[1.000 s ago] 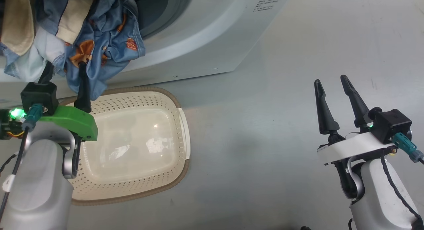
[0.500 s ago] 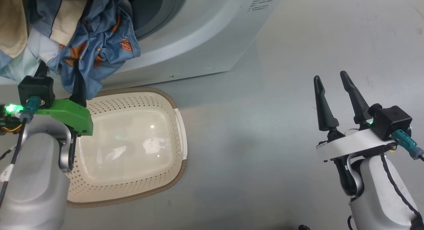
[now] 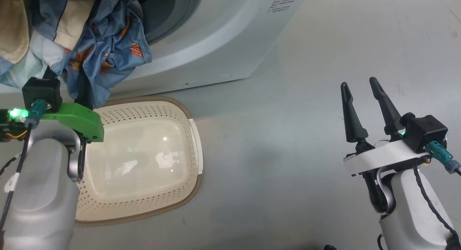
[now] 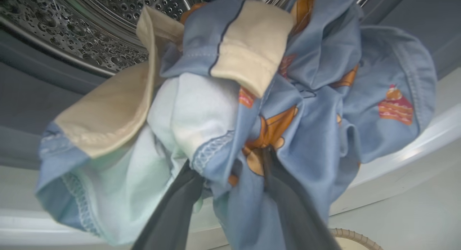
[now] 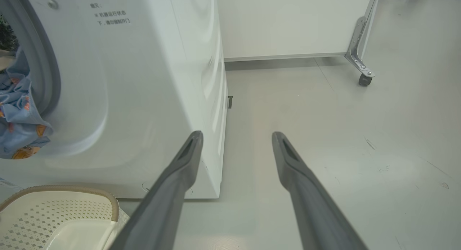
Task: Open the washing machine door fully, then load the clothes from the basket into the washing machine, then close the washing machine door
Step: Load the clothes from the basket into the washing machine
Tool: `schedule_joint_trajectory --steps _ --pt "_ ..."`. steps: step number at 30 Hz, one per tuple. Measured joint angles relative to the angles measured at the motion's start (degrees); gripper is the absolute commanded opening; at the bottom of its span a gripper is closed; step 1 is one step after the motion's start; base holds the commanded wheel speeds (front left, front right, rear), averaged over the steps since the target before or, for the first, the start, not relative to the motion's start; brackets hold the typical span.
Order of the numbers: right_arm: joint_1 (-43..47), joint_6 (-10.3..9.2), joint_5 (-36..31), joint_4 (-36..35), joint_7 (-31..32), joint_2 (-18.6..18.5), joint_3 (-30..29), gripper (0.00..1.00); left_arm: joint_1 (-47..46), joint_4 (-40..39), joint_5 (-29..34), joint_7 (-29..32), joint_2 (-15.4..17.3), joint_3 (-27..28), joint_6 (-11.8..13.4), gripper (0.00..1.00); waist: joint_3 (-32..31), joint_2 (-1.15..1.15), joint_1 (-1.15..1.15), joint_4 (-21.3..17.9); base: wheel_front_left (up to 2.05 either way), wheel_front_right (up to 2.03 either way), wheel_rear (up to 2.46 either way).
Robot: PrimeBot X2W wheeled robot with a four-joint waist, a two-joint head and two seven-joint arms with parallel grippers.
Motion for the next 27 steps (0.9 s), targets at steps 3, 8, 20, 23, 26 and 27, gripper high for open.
schedule_joint_trajectory --steps 3,8,20,23,26,27 --pt "0.00 0.00 0.00 0.01 0.00 0.00 0.00 1.00 -0.38 0.88 0.00 -0.49 -0.27 -0.13 0.01 0.10 -0.11 0.00 0.00 0.02 0.00 0.00 0.00" --pt "0.00 0.00 0.00 0.07 0.01 0.00 -0.01 1.00 -1.23 1.82 0.00 -1.05 -0.53 -0.49 0.01 0.00 -0.30 0.00 0.00 0.08 0.00 0.00 0.00" --pt "0.00 0.00 0.08 0.33 0.00 -0.01 0.00 1.00 -3.24 3.13 -0.05 -3.33 -1.61 -0.59 -0.02 0.00 -1.27 0.00 0.00 0.42 0.00 0.00 0.00" --pt "0.01 0.00 0.08 0.59 0.01 -0.01 0.29 1.00 -3.88 3.31 -0.11 -3.81 -2.02 -0.48 -0.02 0.00 -1.68 0.00 0.00 0.51 0.00 0.00 0.00" --pt "0.01 0.00 0.08 0.64 0.01 -0.01 0.45 1.00 -4.50 3.48 -0.19 -3.81 -2.07 -0.36 -0.02 0.00 -2.08 0.00 0.00 0.53 0.00 0.00 0.00" --pt "0.01 0.00 0.09 0.64 0.00 -0.01 0.49 1.00 -4.83 3.50 -0.25 -3.82 -2.13 -0.29 -0.02 0.00 -2.17 0.00 0.00 0.53 0.00 0.00 0.00"
